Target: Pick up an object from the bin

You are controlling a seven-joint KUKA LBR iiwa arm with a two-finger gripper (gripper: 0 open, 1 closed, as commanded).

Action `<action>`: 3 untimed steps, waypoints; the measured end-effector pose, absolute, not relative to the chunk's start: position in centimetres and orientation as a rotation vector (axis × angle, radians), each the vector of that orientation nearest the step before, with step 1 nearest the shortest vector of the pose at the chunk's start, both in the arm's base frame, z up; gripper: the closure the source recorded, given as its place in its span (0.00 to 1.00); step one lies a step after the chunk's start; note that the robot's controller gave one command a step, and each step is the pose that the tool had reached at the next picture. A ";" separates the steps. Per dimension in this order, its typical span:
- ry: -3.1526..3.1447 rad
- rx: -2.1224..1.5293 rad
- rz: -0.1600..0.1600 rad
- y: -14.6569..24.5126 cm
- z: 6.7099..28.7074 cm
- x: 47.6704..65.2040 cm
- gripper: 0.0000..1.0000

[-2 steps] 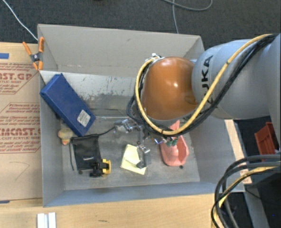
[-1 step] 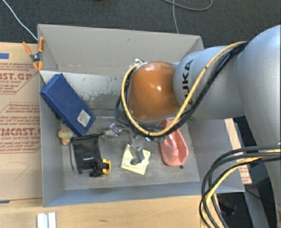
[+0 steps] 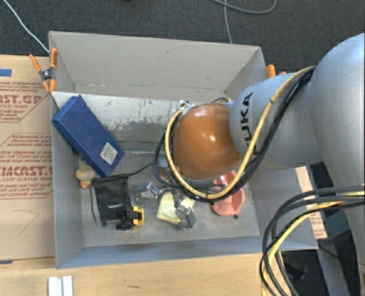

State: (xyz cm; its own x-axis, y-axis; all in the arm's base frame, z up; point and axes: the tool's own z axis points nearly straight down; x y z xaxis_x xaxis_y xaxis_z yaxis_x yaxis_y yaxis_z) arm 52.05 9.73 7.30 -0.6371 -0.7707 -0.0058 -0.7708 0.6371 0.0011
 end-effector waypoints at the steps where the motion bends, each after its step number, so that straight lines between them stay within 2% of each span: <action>1: 2.650 -1.670 0.002 5.7 8.1 53.9 0.00; 2: 3.057 -0.698 0.010 6.6 10.9 53.5 1.00; 3: 3.058 -0.697 0.010 6.5 10.9 53.5 0.00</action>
Offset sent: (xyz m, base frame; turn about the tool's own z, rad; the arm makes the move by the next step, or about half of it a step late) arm 0.0143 -0.0328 0.0369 0.4312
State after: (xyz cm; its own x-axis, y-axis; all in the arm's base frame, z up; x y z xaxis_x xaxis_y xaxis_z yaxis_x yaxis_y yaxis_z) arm 53.49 6.53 10.94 -0.9011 -0.4335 -0.0065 -0.4335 0.9011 0.0050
